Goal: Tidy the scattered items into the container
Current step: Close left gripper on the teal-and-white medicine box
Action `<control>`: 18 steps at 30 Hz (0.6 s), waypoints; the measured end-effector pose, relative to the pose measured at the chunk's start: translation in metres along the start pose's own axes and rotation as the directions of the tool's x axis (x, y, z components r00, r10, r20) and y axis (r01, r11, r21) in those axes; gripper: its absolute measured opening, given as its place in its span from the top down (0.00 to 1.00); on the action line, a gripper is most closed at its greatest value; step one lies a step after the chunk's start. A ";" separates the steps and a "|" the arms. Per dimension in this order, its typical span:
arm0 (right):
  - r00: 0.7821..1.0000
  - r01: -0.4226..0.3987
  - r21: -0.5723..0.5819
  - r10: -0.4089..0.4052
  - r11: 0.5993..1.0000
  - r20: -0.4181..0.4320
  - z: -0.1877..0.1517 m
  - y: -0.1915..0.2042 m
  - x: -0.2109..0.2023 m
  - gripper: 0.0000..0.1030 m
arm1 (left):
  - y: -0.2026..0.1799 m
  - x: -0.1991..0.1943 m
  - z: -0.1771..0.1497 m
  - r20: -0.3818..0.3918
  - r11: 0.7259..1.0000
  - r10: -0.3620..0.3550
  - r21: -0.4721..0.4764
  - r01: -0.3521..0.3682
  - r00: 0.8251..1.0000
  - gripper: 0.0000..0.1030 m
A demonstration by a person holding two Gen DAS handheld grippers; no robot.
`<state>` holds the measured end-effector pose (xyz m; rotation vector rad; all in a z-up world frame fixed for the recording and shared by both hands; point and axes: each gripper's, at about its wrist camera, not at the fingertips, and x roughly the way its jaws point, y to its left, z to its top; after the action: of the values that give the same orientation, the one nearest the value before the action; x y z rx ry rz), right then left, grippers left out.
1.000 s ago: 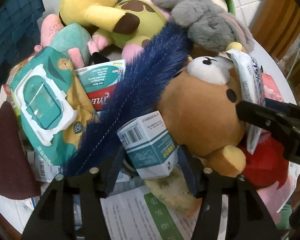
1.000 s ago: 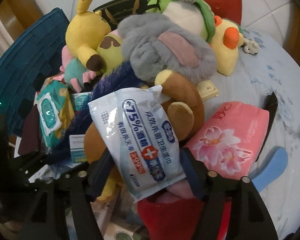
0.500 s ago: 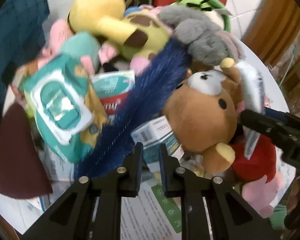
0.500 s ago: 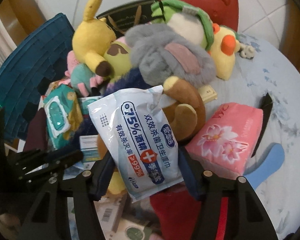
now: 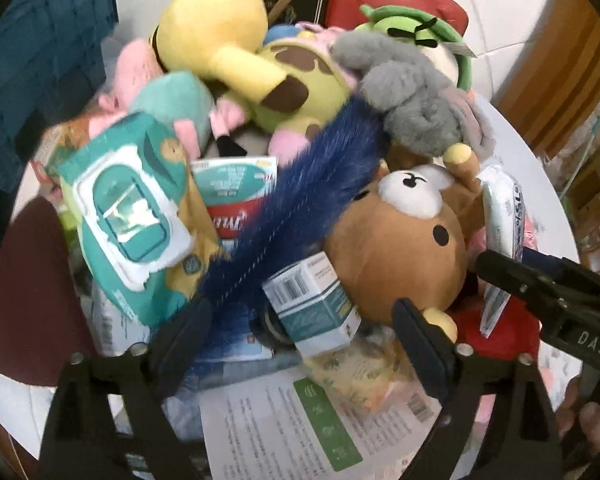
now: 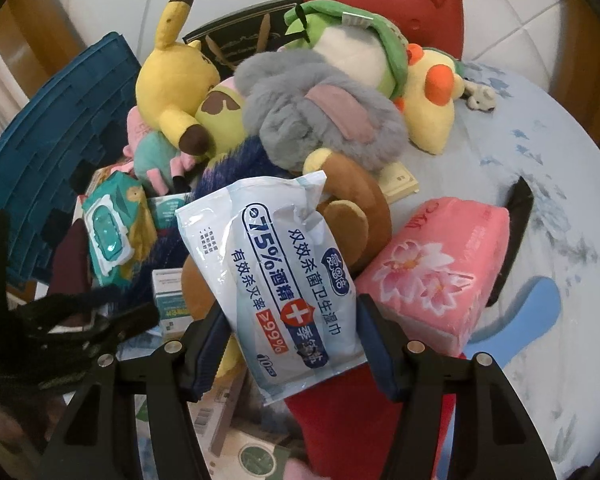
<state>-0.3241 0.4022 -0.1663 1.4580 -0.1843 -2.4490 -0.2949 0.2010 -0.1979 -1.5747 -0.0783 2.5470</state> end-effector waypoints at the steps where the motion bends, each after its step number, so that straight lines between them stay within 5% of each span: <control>1: 1.000 -0.001 0.000 0.001 1.000 -0.002 0.000 0.000 0.001 0.40 | -0.002 0.004 -0.001 -0.009 1.000 0.006 0.002 -0.006 1.000 0.10; 6: 1.000 -0.010 -0.004 0.010 1.000 -0.013 0.001 -0.007 0.004 0.40 | 0.000 0.037 -0.004 -0.072 1.000 -0.009 -0.008 0.009 0.997 0.12; 9: 1.000 -0.015 -0.010 0.015 1.000 -0.026 0.001 -0.008 0.008 0.40 | -0.001 0.059 -0.003 -0.078 0.999 0.042 0.007 -0.041 0.996 0.24; 11: 0.999 -0.015 -0.023 0.014 1.000 -0.035 0.000 -0.005 0.013 0.40 | -0.002 0.052 0.000 -0.051 0.997 0.072 0.020 -0.071 0.996 0.50; 13: 0.999 -0.019 -0.031 0.018 0.999 -0.040 -0.001 -0.002 0.015 0.40 | 0.002 0.040 0.002 -0.031 0.999 0.052 0.011 -0.051 0.998 0.59; 18: 0.999 -0.035 -0.049 0.034 0.998 -0.030 0.000 0.013 0.014 0.40 | 0.015 0.016 -0.002 -0.001 0.999 0.046 0.011 -0.046 0.999 0.60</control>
<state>-0.3279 0.3854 -0.1752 1.4569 -0.1409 -2.3868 -0.3018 0.1884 -0.2146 -1.5915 -0.0281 2.5762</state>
